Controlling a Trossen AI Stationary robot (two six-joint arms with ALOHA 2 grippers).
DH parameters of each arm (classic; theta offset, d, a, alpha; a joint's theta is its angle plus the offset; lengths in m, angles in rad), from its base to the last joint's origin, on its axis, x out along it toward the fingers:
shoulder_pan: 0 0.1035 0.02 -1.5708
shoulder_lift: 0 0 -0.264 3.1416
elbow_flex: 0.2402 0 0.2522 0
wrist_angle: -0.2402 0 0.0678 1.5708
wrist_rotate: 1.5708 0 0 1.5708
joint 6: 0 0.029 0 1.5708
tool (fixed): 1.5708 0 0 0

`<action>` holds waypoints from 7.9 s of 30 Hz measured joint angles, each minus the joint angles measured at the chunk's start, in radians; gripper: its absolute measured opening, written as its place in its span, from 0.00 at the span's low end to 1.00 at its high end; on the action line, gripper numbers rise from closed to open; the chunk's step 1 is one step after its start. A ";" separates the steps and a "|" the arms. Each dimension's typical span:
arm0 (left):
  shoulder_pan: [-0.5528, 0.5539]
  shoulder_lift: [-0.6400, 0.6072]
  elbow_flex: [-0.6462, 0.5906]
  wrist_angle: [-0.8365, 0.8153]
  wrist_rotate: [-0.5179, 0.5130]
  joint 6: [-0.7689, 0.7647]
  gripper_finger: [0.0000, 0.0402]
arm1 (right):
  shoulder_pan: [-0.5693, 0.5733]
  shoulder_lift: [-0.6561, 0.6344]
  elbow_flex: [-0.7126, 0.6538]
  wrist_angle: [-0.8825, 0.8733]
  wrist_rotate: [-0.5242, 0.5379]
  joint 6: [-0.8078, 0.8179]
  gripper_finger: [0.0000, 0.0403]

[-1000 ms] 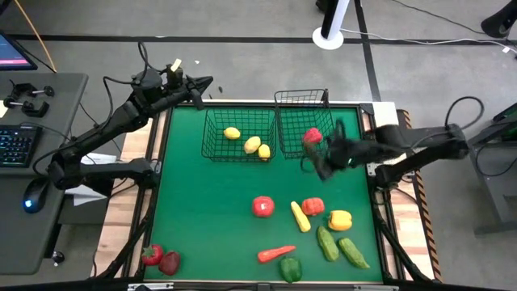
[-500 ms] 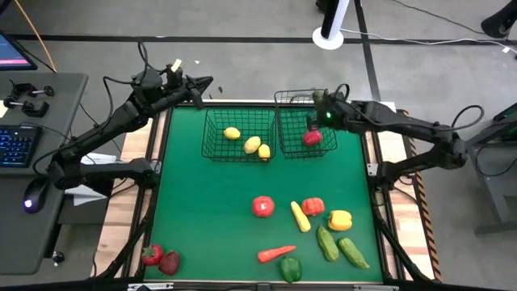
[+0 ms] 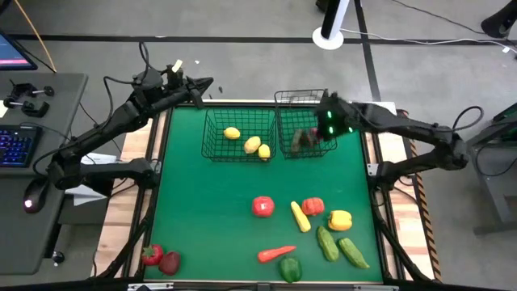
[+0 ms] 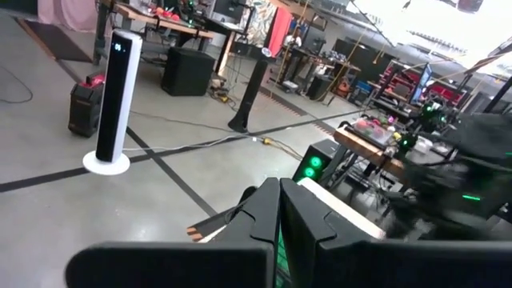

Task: Sort produce into baskets
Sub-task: Put the yellow corn into the right wire basket, then put the top tomato into the left wire basket

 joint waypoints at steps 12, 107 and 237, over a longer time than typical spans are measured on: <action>0.000 0.000 0.000 -0.028 -0.002 0.049 0.00 | 0.678 0.146 0.001 0.055 -0.184 0.537 0.72; -1.032 0.465 0.140 -0.335 -0.306 -0.154 0.00 | 0.884 0.298 -0.127 0.385 0.549 0.687 0.76; -1.122 -0.216 -0.352 0.593 -0.533 -0.026 0.00 | 0.224 0.493 0.701 0.441 -0.200 -0.250 0.68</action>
